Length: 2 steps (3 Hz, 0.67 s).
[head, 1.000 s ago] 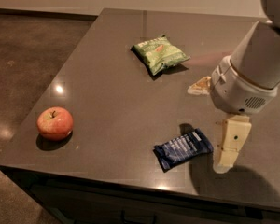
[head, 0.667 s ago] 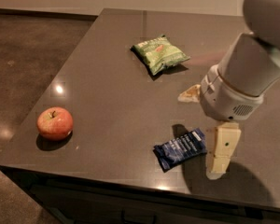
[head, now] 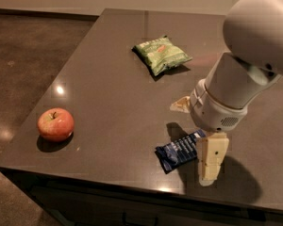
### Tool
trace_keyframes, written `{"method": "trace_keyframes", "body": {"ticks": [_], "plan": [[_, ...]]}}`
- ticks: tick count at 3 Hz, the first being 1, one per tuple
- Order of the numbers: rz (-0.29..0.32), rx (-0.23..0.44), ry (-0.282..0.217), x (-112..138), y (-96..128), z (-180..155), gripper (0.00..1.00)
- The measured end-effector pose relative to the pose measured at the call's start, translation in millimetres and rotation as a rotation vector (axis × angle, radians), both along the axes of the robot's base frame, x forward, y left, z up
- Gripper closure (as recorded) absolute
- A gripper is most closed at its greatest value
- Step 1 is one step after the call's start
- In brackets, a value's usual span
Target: Move rxbar blueberry near apple
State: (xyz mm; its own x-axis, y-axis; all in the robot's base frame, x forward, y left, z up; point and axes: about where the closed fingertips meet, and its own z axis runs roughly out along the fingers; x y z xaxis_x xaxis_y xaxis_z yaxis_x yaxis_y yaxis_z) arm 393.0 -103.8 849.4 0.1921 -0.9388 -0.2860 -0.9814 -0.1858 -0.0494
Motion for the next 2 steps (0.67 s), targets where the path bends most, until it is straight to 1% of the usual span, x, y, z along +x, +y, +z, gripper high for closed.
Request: {"method": "trace_keyframes", "body": {"ticks": [1,2], "plan": [[0.012,0.002,-0.001,0.1,2.8,-7.6,0.00],[0.017,0.006,0.001,0.5,1.7,-13.0,0.15]]}}
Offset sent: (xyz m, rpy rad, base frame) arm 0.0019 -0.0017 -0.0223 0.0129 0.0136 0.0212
